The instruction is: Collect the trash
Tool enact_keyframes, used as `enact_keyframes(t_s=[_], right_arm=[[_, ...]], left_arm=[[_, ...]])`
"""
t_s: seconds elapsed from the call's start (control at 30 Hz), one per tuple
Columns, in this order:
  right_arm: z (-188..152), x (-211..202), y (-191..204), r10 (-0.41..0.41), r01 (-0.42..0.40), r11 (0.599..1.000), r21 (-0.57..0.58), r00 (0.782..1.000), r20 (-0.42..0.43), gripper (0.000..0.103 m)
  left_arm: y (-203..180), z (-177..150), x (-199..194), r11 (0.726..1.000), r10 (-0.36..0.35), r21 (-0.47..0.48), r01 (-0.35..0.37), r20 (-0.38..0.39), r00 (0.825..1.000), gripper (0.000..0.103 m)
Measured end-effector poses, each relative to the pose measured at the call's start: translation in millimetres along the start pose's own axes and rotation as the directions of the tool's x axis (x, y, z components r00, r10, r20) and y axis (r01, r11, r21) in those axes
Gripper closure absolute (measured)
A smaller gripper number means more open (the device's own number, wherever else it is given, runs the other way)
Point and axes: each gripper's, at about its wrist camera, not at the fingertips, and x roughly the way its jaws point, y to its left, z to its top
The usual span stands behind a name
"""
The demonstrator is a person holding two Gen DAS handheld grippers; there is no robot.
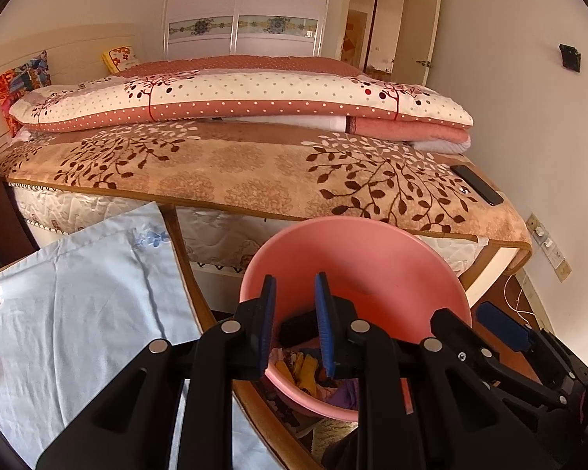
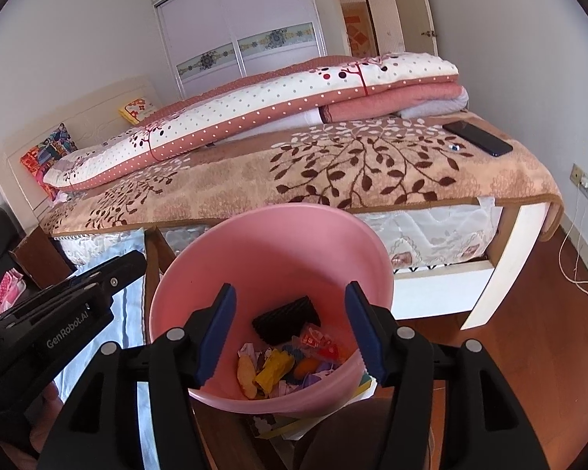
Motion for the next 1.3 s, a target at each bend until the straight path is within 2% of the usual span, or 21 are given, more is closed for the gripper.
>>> enact_keyframes(t_s=[0.47,1.3], right_arm=[[0.1,-6.4,10.3,-0.025,0.026,0.999,-0.038,0.999,0.031,0.039],[1.2,-10.7,21.4,-0.028,0.031,0.998,-0.061,0.999,0.037,0.039]], left_arm=[[2.5,-1.7,-12.9,0.999,0.036,0.008,-0.037,0.035,0.999,0.083],[11.8,-1.8,-21.7,0.998,0.062,-0.016,-0.061,0.053,0.997,0.083]])
